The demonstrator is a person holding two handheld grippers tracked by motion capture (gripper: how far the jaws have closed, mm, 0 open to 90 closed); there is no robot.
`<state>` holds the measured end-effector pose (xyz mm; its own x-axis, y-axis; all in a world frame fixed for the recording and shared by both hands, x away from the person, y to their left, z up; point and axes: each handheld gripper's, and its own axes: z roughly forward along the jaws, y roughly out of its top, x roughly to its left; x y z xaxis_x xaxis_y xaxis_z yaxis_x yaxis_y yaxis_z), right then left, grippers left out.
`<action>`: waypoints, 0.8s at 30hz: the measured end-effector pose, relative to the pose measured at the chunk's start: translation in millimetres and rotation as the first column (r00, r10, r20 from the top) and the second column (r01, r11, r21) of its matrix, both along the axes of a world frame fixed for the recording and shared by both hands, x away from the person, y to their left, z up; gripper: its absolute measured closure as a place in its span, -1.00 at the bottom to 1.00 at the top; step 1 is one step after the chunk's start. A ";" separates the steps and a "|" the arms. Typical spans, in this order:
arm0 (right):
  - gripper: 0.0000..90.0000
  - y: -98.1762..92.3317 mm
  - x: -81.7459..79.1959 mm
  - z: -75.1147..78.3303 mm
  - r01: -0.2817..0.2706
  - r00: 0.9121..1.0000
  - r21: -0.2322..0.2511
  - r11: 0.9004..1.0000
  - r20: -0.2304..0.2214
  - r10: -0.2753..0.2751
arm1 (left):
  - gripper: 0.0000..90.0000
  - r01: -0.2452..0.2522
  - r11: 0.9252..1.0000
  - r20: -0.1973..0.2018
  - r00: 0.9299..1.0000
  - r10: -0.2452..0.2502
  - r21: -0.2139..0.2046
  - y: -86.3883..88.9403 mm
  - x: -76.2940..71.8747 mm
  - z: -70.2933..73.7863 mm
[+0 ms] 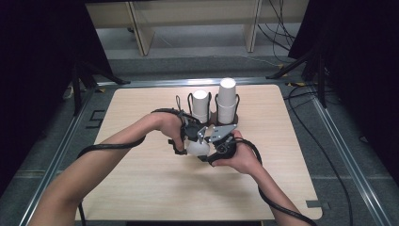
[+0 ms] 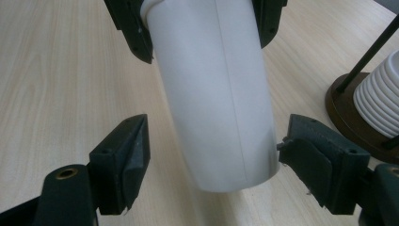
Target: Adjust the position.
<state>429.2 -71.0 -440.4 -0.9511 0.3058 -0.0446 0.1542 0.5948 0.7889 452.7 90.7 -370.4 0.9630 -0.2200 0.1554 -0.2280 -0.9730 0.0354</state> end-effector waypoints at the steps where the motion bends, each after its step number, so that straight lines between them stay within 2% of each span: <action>1: -0.47 1.7 1.2 -0.8 -0.008 1.000 -0.004 1.000 0.016 0.008 | -0.29 0.000 1.000 0.000 1.000 0.000 0.001 -0.1 0.2 0.1; 4: -0.47 3.0 2.0 -1.2 -0.009 1.000 -0.006 1.000 0.026 0.010 | -0.29 0.010 1.000 0.001 1.000 -0.010 0.009 -0.7 0.4 0.5; 5: -0.47 4.0 3.0 -1.7 -0.021 0.999 -0.002 1.000 0.033 0.021 | -0.29 -0.003 1.000 -0.003 1.000 0.003 -0.008 -0.6 -0.4 -0.4; 6: -0.47 4.4 0.2 -1.7 0.007 1.000 -0.004 1.000 -0.007 -0.007 | -0.29 -0.004 1.000 -0.003 1.000 0.004 -0.010 -0.7 -0.5 -0.2; 10: -0.46 6.2 0.9 -3.6 0.016 1.000 0.014 1.000 -0.010 -0.015 | -0.29 -0.007 1.000 -0.005 1.000 0.006 -0.013 -0.5 -0.8 0.3; 11: -0.45 6.7 3.9 -4.4 -0.015 1.000 0.017 1.000 0.027 0.015 | -0.29 -0.006 1.000 -0.006 1.000 0.006 -0.013 -0.3 -0.9 0.5; 15: -0.44 6.3 3.5 -6.2 -0.006 0.999 0.015 1.000 0.038 0.006 | -0.29 -0.004 1.000 -0.006 1.000 0.004 -0.007 0.6 -0.6 0.9; 16: -0.44 6.6 3.3 -6.9 -0.013 1.000 0.019 1.000 0.021 0.013 | -0.29 -0.005 1.000 -0.007 1.000 0.005 -0.008 0.9 -0.4 0.8; 19: -0.43 6.3 3.4 -7.6 -0.013 1.000 0.016 1.000 0.022 0.013 | -0.29 -0.006 1.000 -0.007 1.000 0.006 -0.010 1.3 -0.2 1.2; 21: -0.43 5.9 4.9 -7.7 -0.022 0.999 0.015 1.000 0.050 0.022 | -0.29 -0.005 1.000 -0.008 1.000 0.005 -0.011 1.2 -0.6 1.4; 22: -0.43 6.1 3.2 -8.2 -0.010 1.000 0.016 1.000 0.019 0.009 | -0.29 -0.005 1.000 -0.009 1.000 0.005 -0.011 1.0 -0.8 1.5; 24: -0.42 6.2 3.2 -8.5 -0.009 1.000 0.017 1.000 0.020 0.008 | -0.28 -0.002 1.000 -0.007 1.000 0.002 -0.014 0.6 -1.2 1.9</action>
<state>432.3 -64.8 -448.9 -0.9526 0.2985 -0.0588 0.1331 0.5827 0.8017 451.5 91.2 -368.5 0.9646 -0.2155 0.1521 -0.2254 -0.9729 0.0509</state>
